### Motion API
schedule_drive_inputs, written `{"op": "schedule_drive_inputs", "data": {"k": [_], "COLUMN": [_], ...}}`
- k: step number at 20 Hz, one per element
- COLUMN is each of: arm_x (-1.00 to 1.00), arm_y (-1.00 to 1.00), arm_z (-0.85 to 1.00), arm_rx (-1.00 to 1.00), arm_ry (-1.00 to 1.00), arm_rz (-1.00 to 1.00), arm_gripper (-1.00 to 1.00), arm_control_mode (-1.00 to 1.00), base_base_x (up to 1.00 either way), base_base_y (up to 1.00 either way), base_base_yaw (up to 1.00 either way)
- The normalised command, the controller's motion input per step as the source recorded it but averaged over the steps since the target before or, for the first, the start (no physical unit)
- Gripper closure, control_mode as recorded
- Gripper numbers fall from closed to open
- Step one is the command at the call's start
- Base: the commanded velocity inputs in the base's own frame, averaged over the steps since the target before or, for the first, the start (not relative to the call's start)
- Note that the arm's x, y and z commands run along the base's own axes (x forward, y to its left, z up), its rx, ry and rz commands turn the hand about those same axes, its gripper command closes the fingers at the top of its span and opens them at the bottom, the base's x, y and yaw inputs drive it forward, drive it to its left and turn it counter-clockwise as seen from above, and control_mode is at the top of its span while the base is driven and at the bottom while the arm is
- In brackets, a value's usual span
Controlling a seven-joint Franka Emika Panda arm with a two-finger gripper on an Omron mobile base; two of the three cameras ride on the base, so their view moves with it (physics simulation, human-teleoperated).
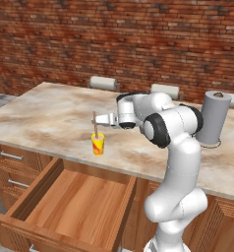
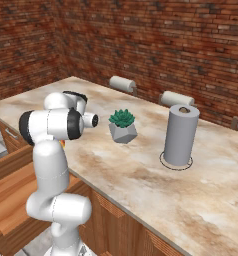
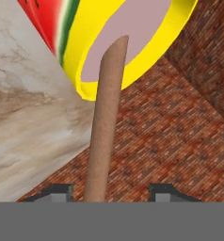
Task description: Pick up the straw from the left drawer and put it inside the smoothie cup.
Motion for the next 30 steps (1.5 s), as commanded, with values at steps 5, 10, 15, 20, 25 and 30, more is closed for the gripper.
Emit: {"op": "schedule_drive_inputs", "data": {"k": [5,10,15,20,25,30], "arm_x": [-0.18,-0.49,-0.53,-0.16,0.09,0.3], "arm_y": [-0.32,-0.27,-0.14,0.0,0.06,0.06], "arm_z": [0.0,0.0,0.06,0.28,0.2,0.01], "arm_rx": [0.0,-0.02,-0.01,0.0,0.0,0.0], "arm_ry": [0.0,-0.02,-0.11,-0.16,-0.05,0.07], "arm_rz": [0.0,0.0,0.0,0.0,-0.03,-0.07], "arm_gripper": [-1.0,-1.0,-1.0,-1.0,-1.0,-1.0], "arm_control_mode": [-1.0,-1.0,-1.0,-1.0,-1.0,-1.0], "base_base_x": [0.0,0.0,0.0,0.0,0.0,0.0], "base_base_y": [0.0,0.0,0.0,0.0,0.0,0.0], "base_base_yaw": [0.0,0.0,0.0,0.0,0.0,0.0]}}
